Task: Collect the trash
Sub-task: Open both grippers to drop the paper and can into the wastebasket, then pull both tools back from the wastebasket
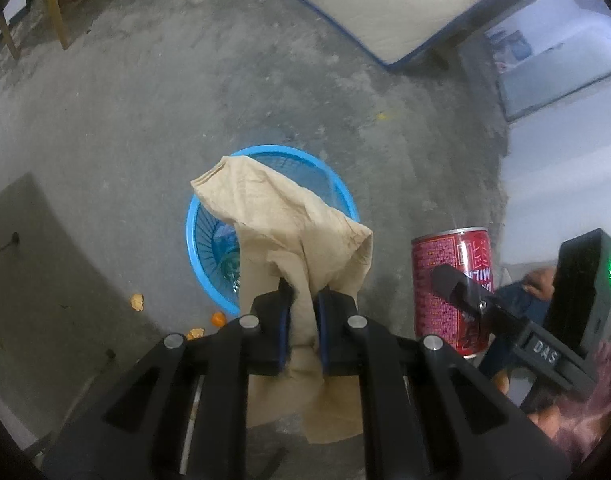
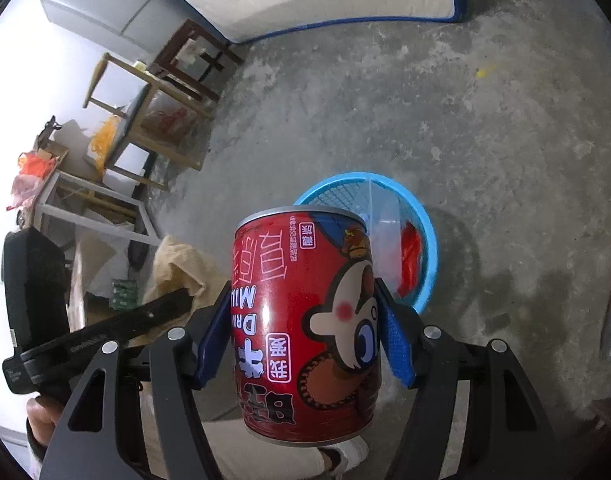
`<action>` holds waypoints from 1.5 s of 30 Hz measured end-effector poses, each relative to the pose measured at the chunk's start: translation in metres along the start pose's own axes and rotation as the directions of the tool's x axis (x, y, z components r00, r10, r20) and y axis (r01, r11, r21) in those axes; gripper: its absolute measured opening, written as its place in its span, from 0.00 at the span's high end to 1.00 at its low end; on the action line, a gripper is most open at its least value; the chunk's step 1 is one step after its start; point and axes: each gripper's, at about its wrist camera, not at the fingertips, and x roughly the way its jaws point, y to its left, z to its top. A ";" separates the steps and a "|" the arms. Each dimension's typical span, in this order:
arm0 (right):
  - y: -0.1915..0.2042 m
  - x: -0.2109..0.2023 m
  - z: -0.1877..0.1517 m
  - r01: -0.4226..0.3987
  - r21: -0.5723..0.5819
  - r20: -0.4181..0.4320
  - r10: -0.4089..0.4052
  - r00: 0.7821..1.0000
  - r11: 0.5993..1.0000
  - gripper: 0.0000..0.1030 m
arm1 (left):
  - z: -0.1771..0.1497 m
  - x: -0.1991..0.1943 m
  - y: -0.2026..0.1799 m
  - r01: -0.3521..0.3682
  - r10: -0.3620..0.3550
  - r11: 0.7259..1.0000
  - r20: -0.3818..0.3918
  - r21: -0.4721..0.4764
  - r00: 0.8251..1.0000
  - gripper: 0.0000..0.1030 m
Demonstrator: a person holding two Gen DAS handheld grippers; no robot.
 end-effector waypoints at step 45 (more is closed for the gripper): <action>0.116 -0.068 -0.075 0.031 -0.310 0.149 0.017 0.989 0.950 0.21 | -0.146 -0.191 0.011 -0.025 -0.001 0.998 0.383 0.063 0.924 0.24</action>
